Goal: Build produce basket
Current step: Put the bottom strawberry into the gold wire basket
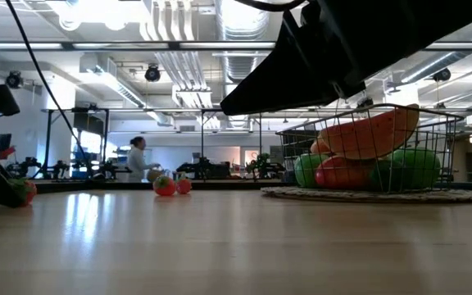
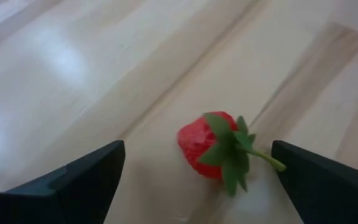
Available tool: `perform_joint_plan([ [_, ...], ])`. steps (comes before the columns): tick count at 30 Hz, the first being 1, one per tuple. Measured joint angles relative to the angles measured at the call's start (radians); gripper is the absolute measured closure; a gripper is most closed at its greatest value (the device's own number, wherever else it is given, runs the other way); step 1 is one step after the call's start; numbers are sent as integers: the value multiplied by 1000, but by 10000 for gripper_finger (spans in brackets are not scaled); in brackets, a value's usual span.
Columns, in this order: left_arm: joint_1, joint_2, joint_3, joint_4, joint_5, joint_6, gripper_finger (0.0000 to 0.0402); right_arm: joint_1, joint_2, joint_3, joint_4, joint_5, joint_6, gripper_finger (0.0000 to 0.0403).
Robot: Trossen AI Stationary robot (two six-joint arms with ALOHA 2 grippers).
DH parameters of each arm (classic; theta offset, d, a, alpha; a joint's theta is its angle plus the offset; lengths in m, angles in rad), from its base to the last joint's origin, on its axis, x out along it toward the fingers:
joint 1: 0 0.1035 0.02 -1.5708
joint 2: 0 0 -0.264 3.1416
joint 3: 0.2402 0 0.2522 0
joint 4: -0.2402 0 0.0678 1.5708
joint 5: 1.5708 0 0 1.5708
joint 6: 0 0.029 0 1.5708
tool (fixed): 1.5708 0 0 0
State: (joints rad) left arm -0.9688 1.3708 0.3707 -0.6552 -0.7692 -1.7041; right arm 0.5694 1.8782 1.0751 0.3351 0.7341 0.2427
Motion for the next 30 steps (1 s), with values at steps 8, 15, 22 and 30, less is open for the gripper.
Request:
perform_joint_plan([
  [8, 1, 1, -10, 53, -12, 52, 31, 0, 0, 0, 0, 1, -1, 351],
  [15, 1, 1, -7, 98, -30, 140, 98, 0, 0, 0, 8, 1, -7, 351],
  [22, 1, 1, -4, 102, -25, 141, 171, 0, 1, 0, 8, 3, -21, 351],
  [30, 1, 2, 15, 98, -13, 163, 270, 34, -12, 0, -25, 66, -34, 351],
])
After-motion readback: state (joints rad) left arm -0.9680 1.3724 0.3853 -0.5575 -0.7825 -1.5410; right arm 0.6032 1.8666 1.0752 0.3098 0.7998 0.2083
